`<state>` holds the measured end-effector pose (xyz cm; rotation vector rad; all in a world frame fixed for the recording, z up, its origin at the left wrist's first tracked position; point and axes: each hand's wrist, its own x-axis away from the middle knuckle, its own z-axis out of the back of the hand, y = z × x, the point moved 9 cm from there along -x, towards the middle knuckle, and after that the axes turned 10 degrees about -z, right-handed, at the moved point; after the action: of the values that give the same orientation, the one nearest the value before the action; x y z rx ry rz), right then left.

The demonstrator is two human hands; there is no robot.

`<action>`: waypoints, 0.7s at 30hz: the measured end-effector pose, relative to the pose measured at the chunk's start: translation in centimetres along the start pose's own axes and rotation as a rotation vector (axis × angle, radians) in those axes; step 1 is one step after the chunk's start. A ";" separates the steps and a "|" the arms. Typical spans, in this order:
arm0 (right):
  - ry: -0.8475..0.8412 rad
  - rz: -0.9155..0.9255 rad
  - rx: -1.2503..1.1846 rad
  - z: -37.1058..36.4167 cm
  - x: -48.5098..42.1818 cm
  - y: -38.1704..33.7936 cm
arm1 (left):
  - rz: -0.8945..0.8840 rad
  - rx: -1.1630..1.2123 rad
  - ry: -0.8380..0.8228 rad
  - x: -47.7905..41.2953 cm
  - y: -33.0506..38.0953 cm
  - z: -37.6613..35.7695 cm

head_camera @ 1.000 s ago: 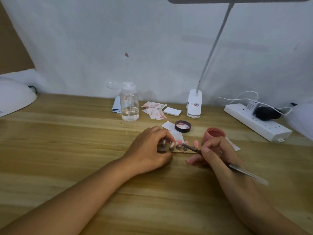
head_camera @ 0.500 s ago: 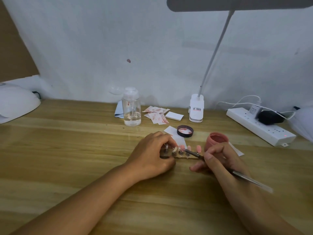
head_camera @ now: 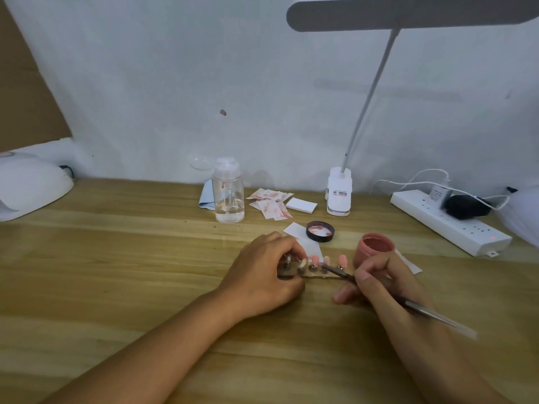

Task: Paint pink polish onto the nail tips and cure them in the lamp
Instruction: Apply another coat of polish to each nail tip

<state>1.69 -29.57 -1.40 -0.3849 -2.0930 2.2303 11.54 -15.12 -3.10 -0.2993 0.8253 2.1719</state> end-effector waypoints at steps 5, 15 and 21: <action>0.027 0.020 -0.020 0.3 0.1 0.0 | 0.033 -0.033 0.039 0.1 -0.3 0.4; 0.090 0.110 -0.001 1.0 0.6 -1.0 | 0.188 0.051 0.092 0.3 -2.3 1.5; 0.225 0.167 -0.060 2.9 0.6 -1.8 | 0.184 0.134 0.074 0.0 -3.1 1.8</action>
<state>0.23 -32.13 0.39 -0.8021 -2.0801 2.0938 13.90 -12.49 -3.18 -0.2454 1.0725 2.2725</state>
